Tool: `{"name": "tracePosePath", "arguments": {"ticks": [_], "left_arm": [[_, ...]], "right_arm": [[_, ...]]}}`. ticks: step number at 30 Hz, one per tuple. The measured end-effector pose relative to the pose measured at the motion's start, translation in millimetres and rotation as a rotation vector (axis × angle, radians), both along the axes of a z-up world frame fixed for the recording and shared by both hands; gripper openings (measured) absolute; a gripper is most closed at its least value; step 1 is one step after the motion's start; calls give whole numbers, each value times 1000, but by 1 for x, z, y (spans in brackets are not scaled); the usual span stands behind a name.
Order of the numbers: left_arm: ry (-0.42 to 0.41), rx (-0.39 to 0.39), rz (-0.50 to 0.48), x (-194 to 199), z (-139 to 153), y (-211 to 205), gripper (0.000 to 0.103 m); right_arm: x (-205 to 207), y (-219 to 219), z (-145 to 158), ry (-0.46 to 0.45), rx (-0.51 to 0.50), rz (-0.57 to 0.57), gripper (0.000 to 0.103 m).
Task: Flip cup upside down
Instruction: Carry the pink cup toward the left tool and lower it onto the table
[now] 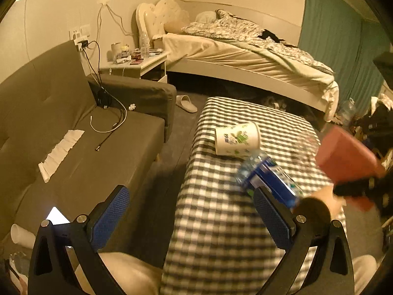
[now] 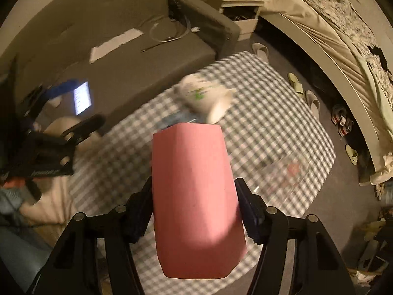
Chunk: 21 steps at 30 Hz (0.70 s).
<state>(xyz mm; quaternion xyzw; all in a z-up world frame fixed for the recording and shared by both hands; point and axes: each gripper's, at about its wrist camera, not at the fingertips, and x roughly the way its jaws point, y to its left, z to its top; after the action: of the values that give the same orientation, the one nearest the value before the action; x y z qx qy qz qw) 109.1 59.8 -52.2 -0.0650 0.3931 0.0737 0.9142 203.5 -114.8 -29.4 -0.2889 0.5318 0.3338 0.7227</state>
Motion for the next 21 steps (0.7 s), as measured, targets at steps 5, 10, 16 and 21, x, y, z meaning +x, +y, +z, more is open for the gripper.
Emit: {"name": "tracePosePath", "arguments": {"ticks": [5,10,16,21], "left_arm": [[9,2,-18,-39,2,-2,103],[37,6,-14,-70,-13,-1,103],[80,-2,-14,-80,-33,-2,103],[97,17,-30,-80,-42,-7,103]], "right_arm": [[-70,-1,-19,40,-11,31,62],[-109,0,-67,80,-31,15,62],[-119,1,-115,48,-58,-29,62],[-125,5,-130,-1,-90,36,62]]}}
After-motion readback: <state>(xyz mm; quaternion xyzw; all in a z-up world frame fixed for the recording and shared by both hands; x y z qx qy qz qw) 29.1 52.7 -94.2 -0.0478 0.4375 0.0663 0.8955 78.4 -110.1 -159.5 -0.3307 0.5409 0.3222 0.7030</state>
